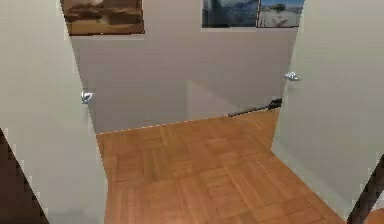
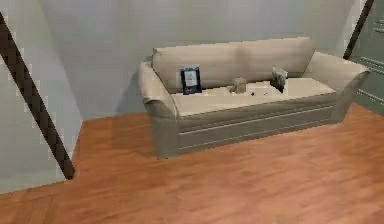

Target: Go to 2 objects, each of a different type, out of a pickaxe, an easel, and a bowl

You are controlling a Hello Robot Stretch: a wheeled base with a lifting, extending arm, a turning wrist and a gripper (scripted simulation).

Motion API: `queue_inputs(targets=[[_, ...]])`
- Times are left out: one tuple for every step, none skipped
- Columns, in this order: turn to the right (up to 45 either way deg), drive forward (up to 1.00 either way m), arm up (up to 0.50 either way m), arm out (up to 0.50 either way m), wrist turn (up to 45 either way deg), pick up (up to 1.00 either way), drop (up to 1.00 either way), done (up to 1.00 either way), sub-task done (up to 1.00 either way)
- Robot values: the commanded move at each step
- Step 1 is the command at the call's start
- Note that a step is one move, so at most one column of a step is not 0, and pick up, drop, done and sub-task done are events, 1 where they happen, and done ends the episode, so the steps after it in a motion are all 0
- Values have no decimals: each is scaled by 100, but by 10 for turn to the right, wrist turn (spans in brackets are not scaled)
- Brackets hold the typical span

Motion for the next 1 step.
queue_inputs(targets=[[270, 0, 0, 0, 0, 0, 0, 0, 0]])
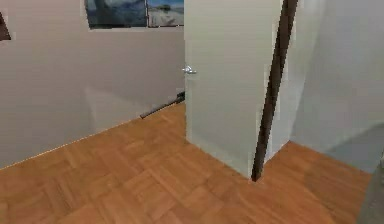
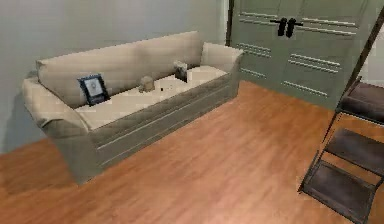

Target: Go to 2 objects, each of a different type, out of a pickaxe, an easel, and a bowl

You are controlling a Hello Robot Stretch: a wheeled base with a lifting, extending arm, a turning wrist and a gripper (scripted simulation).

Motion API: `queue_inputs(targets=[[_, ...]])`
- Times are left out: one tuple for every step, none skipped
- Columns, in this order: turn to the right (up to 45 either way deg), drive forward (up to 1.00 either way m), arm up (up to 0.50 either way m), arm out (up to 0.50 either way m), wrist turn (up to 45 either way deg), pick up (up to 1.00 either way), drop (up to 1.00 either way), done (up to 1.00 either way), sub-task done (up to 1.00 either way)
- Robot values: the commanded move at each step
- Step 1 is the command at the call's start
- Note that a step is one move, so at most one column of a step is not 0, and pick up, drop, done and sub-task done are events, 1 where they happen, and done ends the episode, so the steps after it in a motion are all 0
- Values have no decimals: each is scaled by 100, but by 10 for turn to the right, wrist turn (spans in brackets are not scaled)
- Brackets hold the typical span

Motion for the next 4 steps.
queue_inputs(targets=[[0, 40, 0, 0, 0, 0, 0, 0, 0], [-420, 0, 0, 0, 0, 0, 0, 0, 0], [0, 100, 0, 0, 0, 0, 0, 0, 0], [-30, 0, 0, 0, 0, 0, 0, 0, 0]])
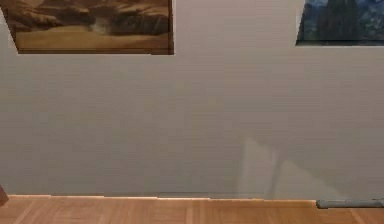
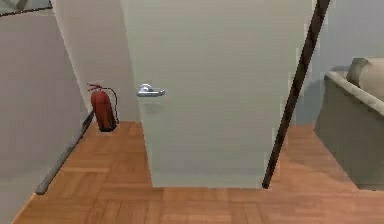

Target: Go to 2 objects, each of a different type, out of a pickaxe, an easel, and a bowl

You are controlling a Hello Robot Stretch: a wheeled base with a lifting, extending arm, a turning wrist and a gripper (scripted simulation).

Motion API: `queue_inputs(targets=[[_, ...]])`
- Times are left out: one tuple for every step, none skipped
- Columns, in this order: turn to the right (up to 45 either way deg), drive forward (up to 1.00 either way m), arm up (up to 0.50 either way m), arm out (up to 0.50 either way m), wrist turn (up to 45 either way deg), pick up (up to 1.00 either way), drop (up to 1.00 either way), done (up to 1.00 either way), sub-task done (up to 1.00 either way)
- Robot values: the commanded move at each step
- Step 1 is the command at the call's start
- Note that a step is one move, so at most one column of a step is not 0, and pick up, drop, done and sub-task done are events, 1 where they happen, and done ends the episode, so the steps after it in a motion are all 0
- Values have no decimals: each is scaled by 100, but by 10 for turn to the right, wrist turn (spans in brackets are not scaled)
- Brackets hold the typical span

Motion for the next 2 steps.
queue_inputs(targets=[[0, 50, 0, 0, 0, 0, 0, 0, 0], [-420, 0, 0, 0, 0, 0, 0, 0, 0]])
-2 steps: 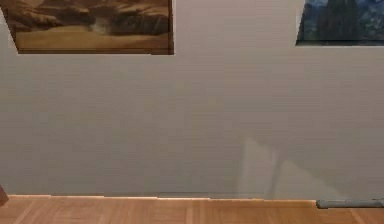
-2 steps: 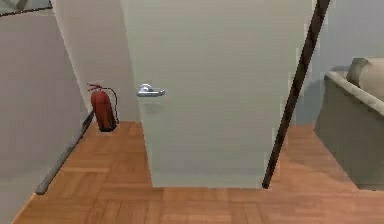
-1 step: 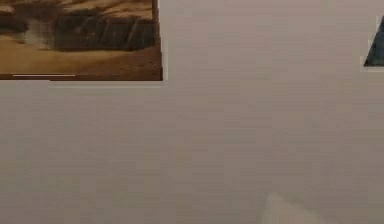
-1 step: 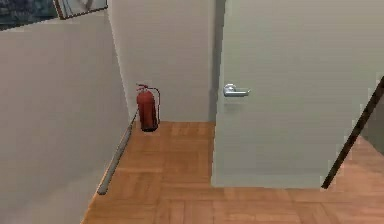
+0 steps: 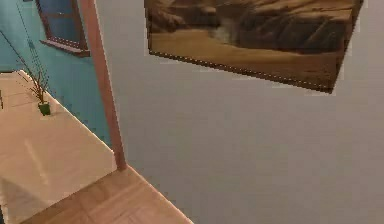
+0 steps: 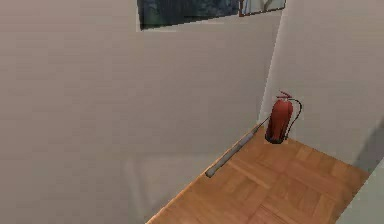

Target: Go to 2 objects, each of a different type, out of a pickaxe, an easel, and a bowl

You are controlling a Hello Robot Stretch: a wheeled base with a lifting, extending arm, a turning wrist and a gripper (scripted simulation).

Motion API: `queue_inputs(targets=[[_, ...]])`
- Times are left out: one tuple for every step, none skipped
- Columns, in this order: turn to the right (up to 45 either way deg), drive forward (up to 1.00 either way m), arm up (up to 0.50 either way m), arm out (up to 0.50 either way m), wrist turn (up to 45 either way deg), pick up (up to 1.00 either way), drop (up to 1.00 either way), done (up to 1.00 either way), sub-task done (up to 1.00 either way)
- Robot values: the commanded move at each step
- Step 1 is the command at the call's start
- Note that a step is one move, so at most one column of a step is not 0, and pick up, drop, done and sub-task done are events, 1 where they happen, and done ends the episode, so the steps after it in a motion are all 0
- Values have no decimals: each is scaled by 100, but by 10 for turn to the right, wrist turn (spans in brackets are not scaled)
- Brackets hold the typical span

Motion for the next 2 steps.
queue_inputs(targets=[[0, 40, 0, 0, 0, 0, 0, 0, 0], [-450, 0, 0, 0, 0, 0, 0, 0, 0]])
